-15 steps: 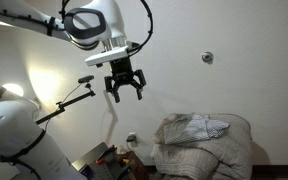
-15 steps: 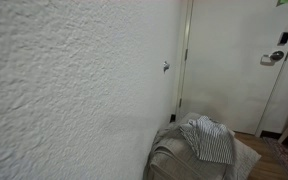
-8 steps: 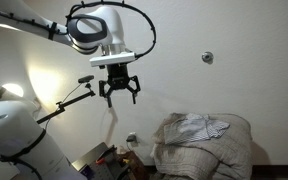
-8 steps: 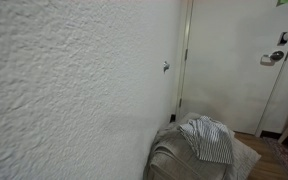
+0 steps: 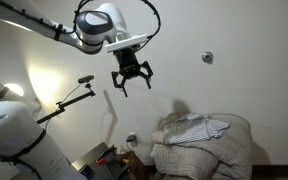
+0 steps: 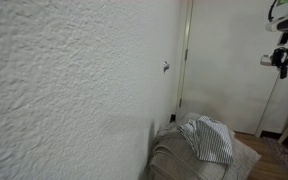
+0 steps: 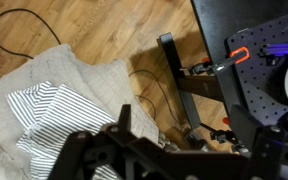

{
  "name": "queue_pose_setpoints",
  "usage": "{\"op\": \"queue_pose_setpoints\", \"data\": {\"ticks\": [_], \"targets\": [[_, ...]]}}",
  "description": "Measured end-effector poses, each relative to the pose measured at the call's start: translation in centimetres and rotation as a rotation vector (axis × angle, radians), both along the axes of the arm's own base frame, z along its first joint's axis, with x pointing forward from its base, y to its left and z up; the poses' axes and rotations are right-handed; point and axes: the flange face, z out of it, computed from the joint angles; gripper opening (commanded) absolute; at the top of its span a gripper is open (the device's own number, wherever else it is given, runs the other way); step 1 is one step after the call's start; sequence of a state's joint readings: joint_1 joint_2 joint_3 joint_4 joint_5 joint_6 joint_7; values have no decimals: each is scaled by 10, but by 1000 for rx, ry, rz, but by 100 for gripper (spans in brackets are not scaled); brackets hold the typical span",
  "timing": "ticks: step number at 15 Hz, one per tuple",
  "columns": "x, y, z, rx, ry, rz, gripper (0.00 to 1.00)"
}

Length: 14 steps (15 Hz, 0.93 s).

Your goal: Unfold the striped garment

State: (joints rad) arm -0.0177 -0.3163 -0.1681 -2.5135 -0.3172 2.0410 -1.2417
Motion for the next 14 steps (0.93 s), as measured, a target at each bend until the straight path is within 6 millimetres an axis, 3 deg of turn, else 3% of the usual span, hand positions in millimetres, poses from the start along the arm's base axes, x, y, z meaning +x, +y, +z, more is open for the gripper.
{"op": "queue_pose_setpoints", "data": {"ticks": [9, 14], "targets": [[65, -38, -6, -1, -139, -57, 100], [104, -34, -30, -5, -119, -55, 100]]}}
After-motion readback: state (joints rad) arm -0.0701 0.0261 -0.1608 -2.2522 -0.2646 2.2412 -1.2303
